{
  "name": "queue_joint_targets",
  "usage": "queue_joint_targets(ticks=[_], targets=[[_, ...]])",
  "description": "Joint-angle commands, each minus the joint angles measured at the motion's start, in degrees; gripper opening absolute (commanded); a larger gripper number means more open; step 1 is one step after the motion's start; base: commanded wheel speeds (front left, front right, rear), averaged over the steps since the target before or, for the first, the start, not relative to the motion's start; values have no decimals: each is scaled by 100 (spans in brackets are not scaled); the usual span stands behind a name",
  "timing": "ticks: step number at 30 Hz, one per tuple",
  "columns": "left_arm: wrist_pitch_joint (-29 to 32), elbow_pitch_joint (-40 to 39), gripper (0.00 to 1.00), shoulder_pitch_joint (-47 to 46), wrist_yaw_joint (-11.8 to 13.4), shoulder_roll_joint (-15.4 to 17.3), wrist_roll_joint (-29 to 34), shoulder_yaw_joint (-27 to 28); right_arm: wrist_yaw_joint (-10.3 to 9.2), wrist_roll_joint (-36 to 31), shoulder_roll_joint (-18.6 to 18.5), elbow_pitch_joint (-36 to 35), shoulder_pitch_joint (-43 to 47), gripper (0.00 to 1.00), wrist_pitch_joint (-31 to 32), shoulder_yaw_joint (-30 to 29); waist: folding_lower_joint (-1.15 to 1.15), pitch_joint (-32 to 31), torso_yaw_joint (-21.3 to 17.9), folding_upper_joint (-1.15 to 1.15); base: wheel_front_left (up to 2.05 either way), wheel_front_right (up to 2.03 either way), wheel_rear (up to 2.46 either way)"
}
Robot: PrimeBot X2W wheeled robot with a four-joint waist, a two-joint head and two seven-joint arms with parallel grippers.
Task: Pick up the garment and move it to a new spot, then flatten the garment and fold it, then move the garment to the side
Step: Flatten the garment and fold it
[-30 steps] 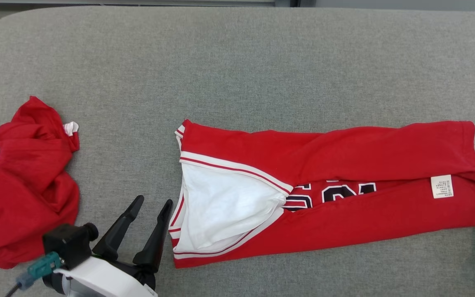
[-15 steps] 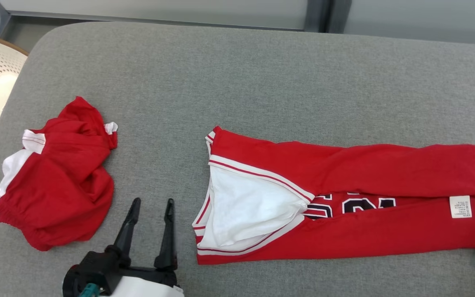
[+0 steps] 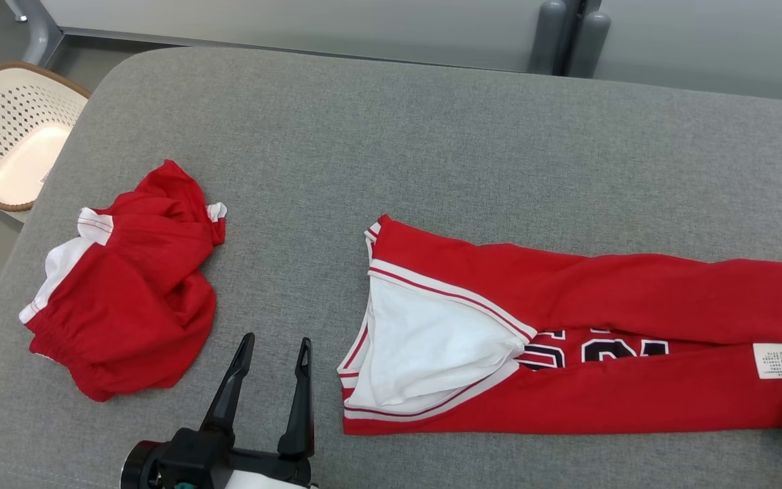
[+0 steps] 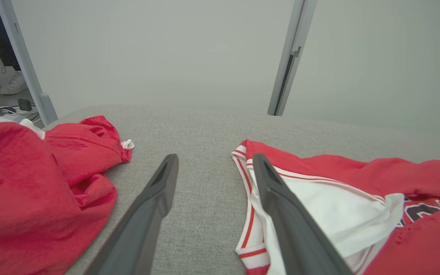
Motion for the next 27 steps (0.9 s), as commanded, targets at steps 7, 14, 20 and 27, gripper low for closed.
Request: queue_joint_targets(ticks=[7,14,20,27], targets=[[-26,-14,100,73,-116,-39,120,128,-25,-355,-289,197,60,0,-135,-138,0,30,-123,0,0,0,0],[-26,-3,100,-9,-224,-53,246,193,-7,-759,-981,-1,-321,0,-402,-428,0,246,-471,0,0,0,0],[-26,-23,100,-215,-311,-53,326,260,-7,-1105,-1450,-275,-711,0,-261,-411,0,517,-777,0,0,0,0],[-26,92,100,-339,-329,-57,286,253,-7,-1324,-1274,-1149,-590,0,17,-347,0,424,-861,0,0,0,0]])
